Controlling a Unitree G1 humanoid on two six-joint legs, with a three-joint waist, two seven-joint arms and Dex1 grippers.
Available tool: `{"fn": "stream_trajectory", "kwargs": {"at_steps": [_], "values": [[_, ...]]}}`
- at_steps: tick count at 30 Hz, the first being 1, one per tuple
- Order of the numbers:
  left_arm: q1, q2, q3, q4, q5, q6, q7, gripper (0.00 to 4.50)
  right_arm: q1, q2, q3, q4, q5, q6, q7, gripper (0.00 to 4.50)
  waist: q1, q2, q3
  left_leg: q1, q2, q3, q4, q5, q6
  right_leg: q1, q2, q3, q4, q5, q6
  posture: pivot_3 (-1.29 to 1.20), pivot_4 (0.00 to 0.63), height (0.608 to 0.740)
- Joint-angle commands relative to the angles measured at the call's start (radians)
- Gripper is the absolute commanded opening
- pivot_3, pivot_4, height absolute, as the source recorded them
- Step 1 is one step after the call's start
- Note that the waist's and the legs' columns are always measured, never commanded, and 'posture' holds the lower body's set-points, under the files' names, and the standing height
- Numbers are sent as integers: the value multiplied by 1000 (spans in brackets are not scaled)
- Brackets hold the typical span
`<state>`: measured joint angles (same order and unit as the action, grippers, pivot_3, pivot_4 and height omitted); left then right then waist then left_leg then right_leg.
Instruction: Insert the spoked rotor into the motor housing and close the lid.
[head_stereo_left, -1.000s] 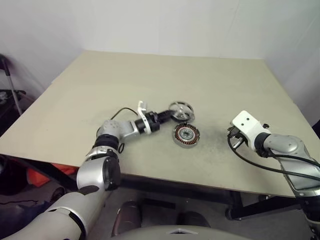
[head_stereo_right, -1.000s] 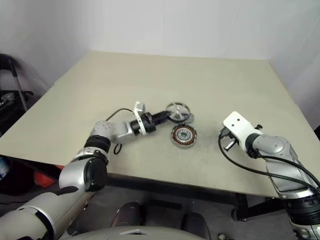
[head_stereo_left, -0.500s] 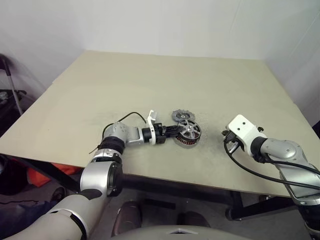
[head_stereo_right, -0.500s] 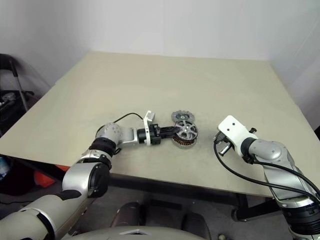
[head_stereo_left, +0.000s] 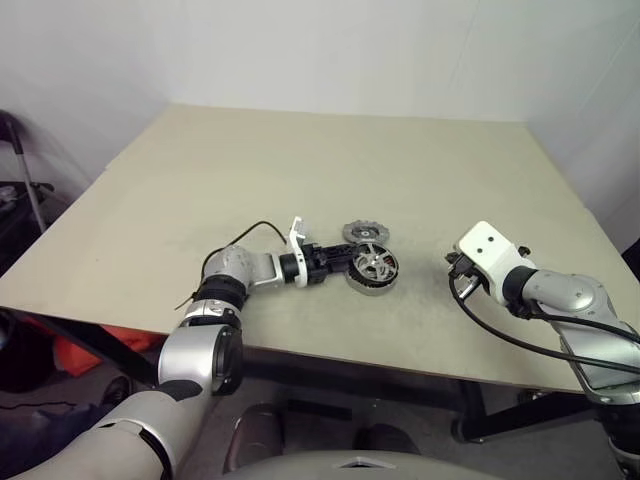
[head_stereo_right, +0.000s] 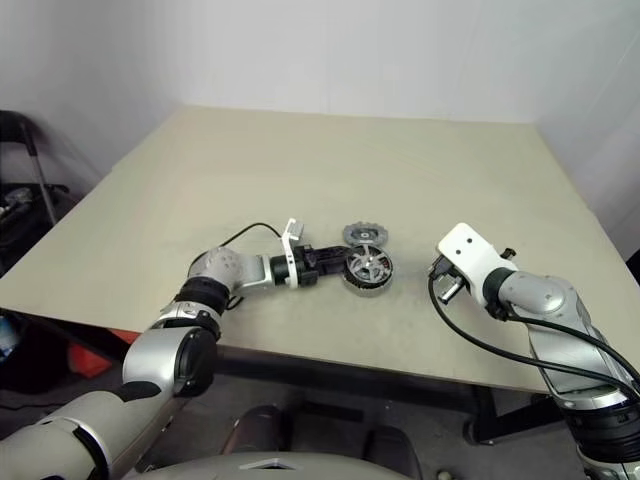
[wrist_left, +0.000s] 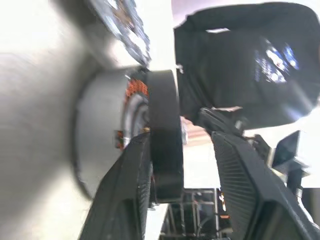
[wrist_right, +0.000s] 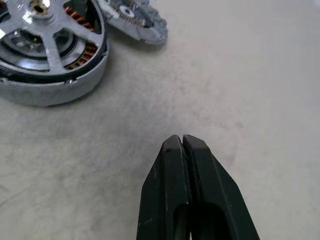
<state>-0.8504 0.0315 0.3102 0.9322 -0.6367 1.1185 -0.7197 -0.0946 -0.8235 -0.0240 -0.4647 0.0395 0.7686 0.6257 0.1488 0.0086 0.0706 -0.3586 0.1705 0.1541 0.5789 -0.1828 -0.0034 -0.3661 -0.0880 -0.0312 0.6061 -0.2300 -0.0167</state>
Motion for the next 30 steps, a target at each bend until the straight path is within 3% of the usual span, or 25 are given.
{"fn": "stream_trajectory", "kwargs": {"at_steps": [1, 9, 18, 22, 30], "values": [[-22, 33, 15, 4, 7, -17, 6, 1956, -36, 3, -3, -4, -7, -20, -12, 0, 0, 0, 0, 0, 0, 0, 0, 0, 0, 0, 0, 0, 0, 0, 0, 0, 0, 740], [-10, 105, 42, -33, 5, -49, 6, 1956, -129, 95, -17, -48, 100, -14, 24, 0, -3, 0, 0, -8, 0, 0, -2, 0, 0, -8, 0, -1, 0, 4, -7, 0, 0, 740], [46, 113, 38, -127, 47, -205, 65, 1956, -146, 197, 114, -36, 110, 1, -5, 0, -1, 0, 0, -10, 0, 0, -1, 0, 0, -9, 0, -1, 0, 4, -7, 0, 0, 740], [60, 115, 41, -133, 51, -226, 93, 1956, -109, 240, 182, 64, 76, -40, -29, 0, -3, 0, 0, -8, 0, 0, -1, 0, -1, -7, 0, -1, 0, 4, -7, 0, 0, 740], [82, 112, 36, -140, 61, -247, 106, 1956, -120, 240, 167, 83, 80, -45, -40, 0, -4, 0, 0, -9, 0, -1, -1, 1, -1, -7, 0, -1, 0, 4, -7, 0, 0, 740]]}}
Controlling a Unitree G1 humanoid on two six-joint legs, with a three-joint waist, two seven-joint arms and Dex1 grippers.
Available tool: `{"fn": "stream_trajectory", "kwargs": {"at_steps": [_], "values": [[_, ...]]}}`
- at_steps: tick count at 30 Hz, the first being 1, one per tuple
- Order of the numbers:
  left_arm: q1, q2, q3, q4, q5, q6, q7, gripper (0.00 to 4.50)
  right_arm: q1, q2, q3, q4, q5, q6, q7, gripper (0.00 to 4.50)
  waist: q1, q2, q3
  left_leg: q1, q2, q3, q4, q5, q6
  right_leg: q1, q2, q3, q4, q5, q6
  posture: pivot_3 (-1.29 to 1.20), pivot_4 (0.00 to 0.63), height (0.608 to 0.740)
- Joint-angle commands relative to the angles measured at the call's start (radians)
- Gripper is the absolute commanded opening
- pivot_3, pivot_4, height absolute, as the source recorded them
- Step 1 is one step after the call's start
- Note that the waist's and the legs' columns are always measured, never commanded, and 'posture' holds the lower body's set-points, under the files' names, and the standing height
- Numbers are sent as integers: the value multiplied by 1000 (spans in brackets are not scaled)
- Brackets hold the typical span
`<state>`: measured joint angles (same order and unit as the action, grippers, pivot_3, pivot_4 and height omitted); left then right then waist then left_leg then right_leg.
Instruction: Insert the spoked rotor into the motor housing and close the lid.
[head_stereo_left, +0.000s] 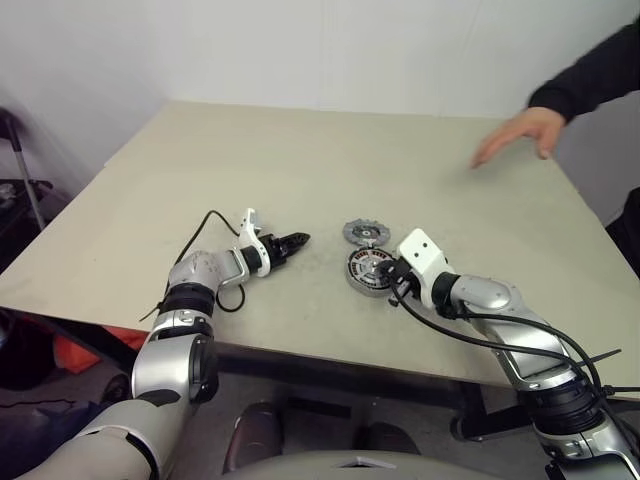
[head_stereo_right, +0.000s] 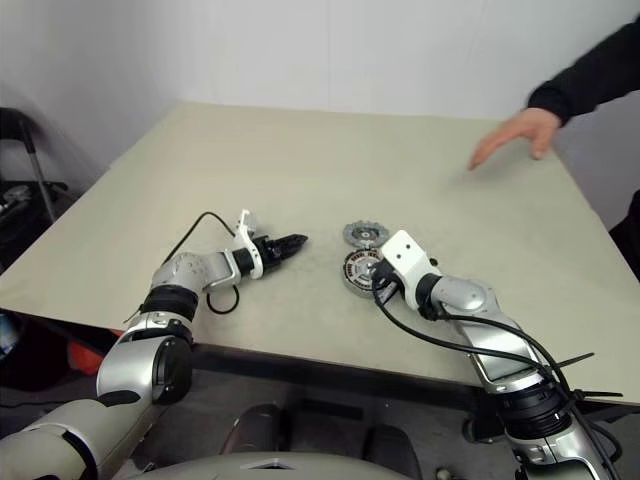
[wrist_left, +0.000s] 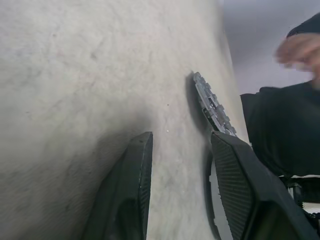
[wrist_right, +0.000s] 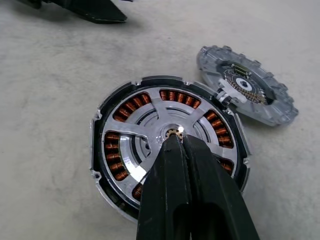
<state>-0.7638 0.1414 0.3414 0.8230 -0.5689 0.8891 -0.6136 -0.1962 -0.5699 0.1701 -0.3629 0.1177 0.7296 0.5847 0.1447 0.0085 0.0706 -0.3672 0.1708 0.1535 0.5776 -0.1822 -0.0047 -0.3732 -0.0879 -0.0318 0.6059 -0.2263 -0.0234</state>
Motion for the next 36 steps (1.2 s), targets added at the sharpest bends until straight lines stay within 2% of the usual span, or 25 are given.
{"fn": "stream_trajectory", "kwargs": {"at_steps": [1, 13, 36], "values": [[-4, 3, 4, -31, -7, -19, 0, 1956, -18, -19, -31, -21, 2, -8, 4, 0, 0, 0, 0, 0, 0, 0, 0, 0, 0, 0, 0, 0, 0, 0, 0, 0, 0, 740], [-2, -3, 1, -23, -5, -32, 3, 1956, -20, -68, -108, -20, 13, -17, 12, 0, 1, 0, 0, -1, 0, 0, 0, 0, 0, -1, 0, 0, 0, 0, 0, 0, 0, 740], [-1, 5, -13, 18, 17, -72, -13, 1956, -39, -88, -107, 38, -9, -48, 3, 0, 1, 0, 0, 0, 0, 0, 0, 0, 0, -1, 0, 0, 0, 0, 0, 0, 0, 740]]}}
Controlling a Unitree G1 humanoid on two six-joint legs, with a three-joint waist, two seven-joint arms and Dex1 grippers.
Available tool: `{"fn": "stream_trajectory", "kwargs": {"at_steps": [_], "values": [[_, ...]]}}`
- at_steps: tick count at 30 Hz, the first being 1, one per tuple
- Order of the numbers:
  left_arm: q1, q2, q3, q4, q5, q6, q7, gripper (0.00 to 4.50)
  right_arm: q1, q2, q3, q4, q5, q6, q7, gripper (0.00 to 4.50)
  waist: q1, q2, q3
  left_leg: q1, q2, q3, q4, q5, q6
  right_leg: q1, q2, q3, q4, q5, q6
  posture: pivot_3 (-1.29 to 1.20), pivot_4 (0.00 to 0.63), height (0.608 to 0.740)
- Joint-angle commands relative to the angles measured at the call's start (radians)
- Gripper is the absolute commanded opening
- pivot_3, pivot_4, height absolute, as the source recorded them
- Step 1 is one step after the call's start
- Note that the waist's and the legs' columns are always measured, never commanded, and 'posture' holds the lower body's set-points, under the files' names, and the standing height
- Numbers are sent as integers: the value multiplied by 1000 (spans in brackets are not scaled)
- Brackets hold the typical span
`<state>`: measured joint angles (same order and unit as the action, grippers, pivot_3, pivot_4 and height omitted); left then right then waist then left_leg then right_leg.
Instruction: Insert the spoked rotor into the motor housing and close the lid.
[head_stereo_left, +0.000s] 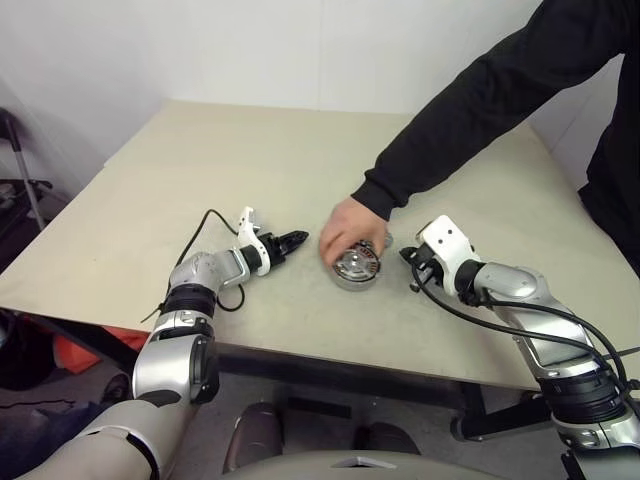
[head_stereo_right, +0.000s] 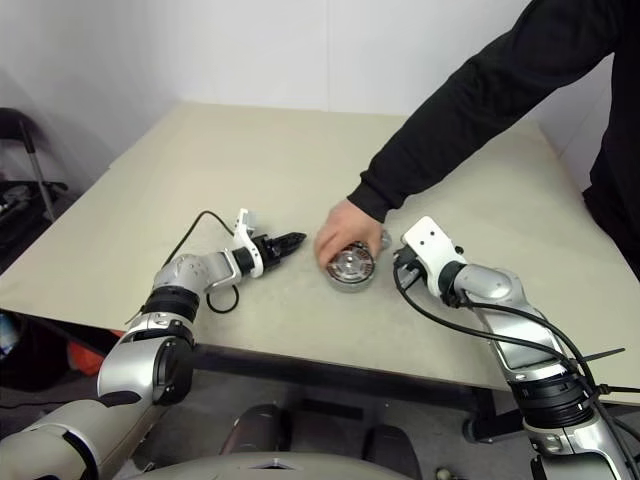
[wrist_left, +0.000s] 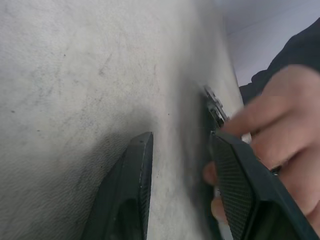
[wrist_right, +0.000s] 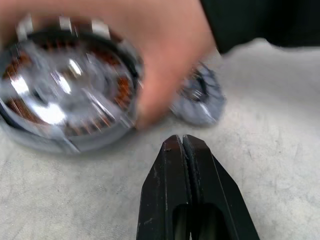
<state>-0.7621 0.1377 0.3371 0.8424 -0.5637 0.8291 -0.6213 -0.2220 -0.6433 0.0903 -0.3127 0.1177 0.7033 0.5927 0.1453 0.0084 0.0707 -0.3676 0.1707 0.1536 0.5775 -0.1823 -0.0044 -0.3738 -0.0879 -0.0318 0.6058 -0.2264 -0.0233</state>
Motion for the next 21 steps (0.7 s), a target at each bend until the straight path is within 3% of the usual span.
{"fn": "stream_trajectory", "kwargs": {"at_steps": [1, 21], "values": [[-3, 10, -9, -2, 12, -12, -5, 1956, -12, -15, -28, -13, -9, -22, -5, 0, 0, 0, 0, 0, 0, 0, 0, 0, 0, 0, 0, 0, 0, 0, 0, 0, 0, 740], [-8, 93, 13, 45, 18, -71, -11, 1956, -15, -17, -4, -17, -14, -31, -2, 0, -22, 0, 0, 2, 0, 0, 0, 0, 0, 1, 0, 0, 0, 0, 0, 0, 0, 740]]}}
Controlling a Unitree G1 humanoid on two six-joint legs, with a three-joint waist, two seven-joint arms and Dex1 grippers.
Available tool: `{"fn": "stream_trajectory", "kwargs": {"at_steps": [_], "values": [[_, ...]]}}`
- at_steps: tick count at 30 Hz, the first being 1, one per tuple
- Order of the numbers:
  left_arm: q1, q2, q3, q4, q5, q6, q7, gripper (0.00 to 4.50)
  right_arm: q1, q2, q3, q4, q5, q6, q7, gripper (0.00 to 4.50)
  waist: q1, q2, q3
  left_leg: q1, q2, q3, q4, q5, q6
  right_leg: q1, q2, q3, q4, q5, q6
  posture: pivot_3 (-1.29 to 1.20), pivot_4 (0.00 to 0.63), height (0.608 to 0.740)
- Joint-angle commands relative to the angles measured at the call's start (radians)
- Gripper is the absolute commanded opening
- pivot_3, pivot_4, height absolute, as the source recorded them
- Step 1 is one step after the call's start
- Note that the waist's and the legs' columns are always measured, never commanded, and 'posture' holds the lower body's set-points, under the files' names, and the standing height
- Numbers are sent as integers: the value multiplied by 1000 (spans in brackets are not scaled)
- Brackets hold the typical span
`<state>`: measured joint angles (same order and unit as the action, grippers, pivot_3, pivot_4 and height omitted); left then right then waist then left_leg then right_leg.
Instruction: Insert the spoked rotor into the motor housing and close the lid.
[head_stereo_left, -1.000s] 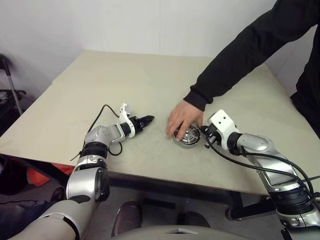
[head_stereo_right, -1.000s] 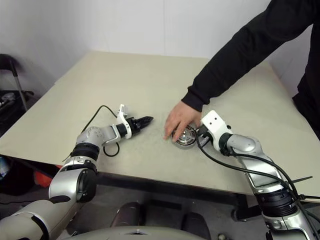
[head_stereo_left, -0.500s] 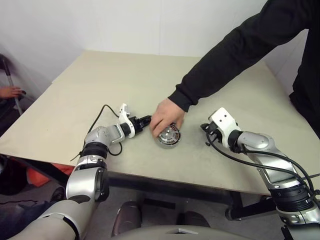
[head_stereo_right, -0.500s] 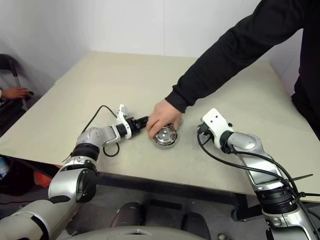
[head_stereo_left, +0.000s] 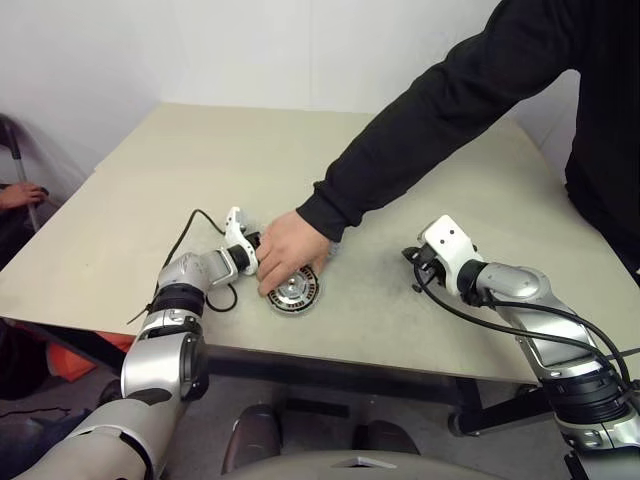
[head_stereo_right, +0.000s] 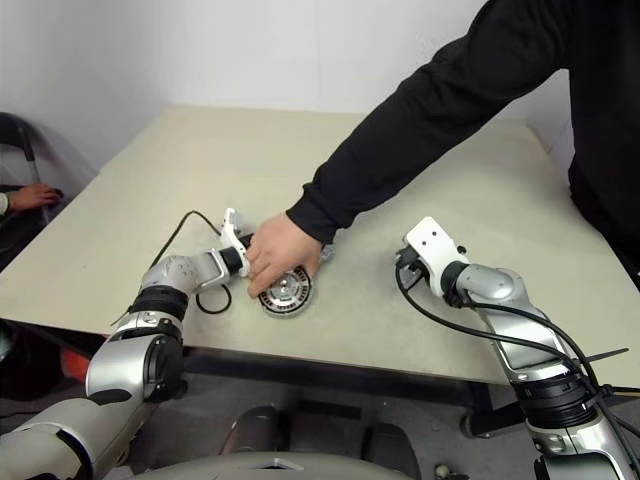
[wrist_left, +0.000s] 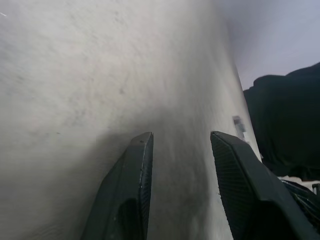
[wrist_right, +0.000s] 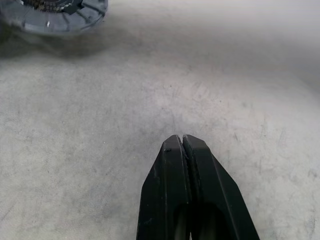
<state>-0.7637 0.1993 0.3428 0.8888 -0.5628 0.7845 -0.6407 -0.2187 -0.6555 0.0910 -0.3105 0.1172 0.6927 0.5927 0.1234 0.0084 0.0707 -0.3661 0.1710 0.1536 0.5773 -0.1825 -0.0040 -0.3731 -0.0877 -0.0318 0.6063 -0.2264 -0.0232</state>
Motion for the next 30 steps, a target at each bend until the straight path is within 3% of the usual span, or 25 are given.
{"fn": "stream_trajectory", "kwargs": {"at_steps": [1, 9, 22, 27, 30], "values": [[-7, 35, 11, -2, 15, -28, 10, 1956, -19, -4, -2, -18, -15, -21, -3, 0, 0, 0, 0, 0, 0, 0, 0, 0, 0, 0, 0, 0, 0, 0, 0, 0, 0, 740], [-18, 105, 42, 40, 11, -67, 9, 1956, -24, -1, 15, -12, -20, -27, 2, 0, -3, 0, 0, 0, 1, 0, -1, 0, 0, -1, 1, 0, 0, 0, 0, 0, 0, 740], [0, 133, 7, -12, 18, -46, -47, 1956, -30, -6, 24, 5, -20, -54, 8, 0, -2, 0, 0, -1, 0, 0, -1, 0, 0, -1, 1, 0, 0, 0, 0, 0, 0, 740], [84, 262, -107, -286, -9, 101, -251, 1956, -10, -20, 18, -3, -17, -63, 24, 0, -5, -1, 0, -4, 2, 1, -2, 1, -1, -6, 1, 0, 0, 0, -1, 0, 0, 740], [179, 393, -218, -545, -64, 290, -362, 1956, -10, -26, 18, 5, -18, -70, 30, 0, -3, 0, 0, -7, 2, 1, -2, 1, -2, -10, 1, 0, 1, -1, -2, 0, 0, 740]]}}
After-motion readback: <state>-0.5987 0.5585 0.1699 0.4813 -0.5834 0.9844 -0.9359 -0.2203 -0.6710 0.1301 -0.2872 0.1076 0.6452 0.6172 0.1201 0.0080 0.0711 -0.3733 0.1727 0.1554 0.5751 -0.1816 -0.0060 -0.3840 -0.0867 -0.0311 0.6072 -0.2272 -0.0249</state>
